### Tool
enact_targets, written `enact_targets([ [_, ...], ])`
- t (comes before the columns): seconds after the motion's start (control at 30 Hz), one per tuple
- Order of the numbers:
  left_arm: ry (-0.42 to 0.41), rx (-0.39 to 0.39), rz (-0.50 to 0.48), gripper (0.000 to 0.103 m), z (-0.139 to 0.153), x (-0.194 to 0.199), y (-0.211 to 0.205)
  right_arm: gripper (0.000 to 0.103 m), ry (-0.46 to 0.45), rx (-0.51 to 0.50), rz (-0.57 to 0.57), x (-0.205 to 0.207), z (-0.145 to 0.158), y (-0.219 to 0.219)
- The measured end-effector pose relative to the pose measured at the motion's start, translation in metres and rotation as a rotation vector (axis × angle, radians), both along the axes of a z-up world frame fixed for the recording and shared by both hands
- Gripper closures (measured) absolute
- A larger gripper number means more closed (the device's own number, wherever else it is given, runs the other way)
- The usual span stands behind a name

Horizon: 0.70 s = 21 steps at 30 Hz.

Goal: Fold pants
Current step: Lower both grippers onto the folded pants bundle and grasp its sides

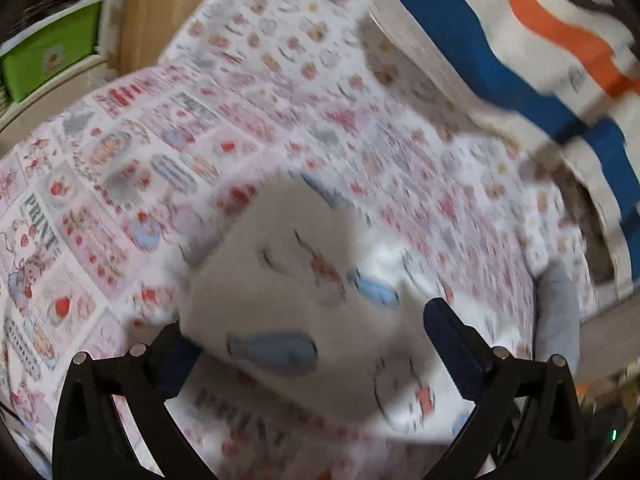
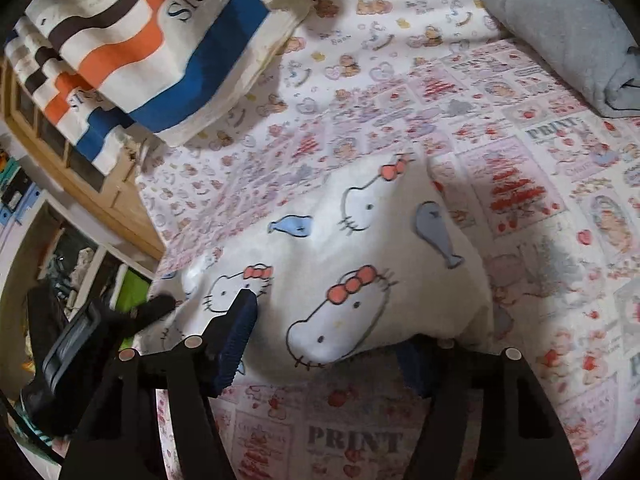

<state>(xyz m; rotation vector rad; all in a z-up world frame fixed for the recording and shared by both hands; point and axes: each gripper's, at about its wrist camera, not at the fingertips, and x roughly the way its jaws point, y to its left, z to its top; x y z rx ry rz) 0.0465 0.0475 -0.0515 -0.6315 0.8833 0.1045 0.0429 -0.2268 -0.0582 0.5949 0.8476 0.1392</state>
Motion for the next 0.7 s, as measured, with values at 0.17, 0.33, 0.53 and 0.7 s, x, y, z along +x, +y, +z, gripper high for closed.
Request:
enact_targets([
  [0.17,-0.027,0.05,0.069,0.001,-0.01,0.001,0.001,0.024,-0.02,0.034,0.001,0.006,-0.001,-0.008],
  [0.33,-0.092,0.086,-0.041,0.002,-0.01,0.001,-0.008,0.014,-0.03,0.041,0.038,0.017,0.0,-0.005],
  [0.53,-0.137,-0.078,-0.019,0.012,-0.008,-0.01,0.015,0.025,-0.032,-0.069,0.084,0.022,0.002,0.013],
  [0.7,-0.136,-0.053,-0.095,0.022,0.0,-0.01,0.001,0.034,-0.031,-0.059,0.077,0.02,0.0,0.007],
])
